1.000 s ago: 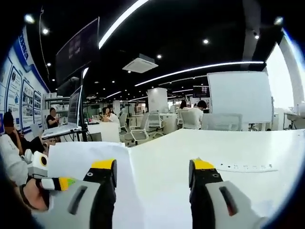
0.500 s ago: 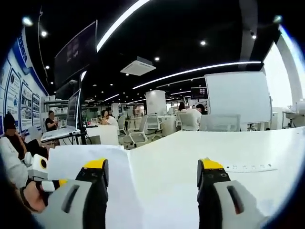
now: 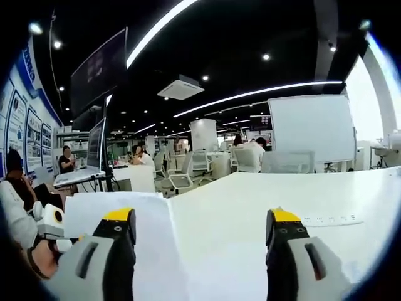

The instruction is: Organize the stack of printing papers by aligning and flattening the scattered papers on the table

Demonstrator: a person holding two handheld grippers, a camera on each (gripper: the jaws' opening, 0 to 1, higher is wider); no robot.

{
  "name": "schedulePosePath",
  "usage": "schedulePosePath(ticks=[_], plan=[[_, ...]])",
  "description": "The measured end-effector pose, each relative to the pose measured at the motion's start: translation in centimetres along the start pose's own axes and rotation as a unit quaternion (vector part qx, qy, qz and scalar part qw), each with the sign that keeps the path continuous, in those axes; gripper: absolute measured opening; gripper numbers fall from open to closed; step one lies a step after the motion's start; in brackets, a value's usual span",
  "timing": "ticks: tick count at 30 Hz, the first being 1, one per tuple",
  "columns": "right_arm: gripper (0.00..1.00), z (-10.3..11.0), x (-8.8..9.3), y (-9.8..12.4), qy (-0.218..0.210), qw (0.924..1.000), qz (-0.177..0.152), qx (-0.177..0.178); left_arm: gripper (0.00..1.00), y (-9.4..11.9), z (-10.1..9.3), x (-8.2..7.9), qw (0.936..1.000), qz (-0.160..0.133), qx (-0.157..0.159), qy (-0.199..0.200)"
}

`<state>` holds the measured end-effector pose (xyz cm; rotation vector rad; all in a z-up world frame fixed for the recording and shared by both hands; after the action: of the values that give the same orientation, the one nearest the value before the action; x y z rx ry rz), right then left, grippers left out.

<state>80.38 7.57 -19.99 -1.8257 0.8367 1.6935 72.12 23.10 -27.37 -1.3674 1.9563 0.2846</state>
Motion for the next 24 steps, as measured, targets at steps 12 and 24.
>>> schedulePosePath(ticks=[12,24], plan=[[0.89,-0.6,0.5,1.0,-0.009,0.9999,-0.002,0.011,0.07,0.0,0.0,0.0,1.0,-0.002,0.001,0.004],[0.9,-1.9,0.9,1.7,-0.013,0.9996,0.0,0.025,0.07,0.0,-0.1,0.0,1.0,-0.003,0.0,0.007]])
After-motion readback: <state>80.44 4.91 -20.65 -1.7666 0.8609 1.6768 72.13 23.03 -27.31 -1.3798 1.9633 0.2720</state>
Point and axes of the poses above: the point that each gripper's makers call its tool centre point, and the gripper's own axes: y roughly backward along the fingers, z roughly to its left, x roughly out of its underside, the point moved 3 cm from there along y, roughly backward along the fingers, and after that the axes turned 10 degrees about y, right-handed, at the moved point
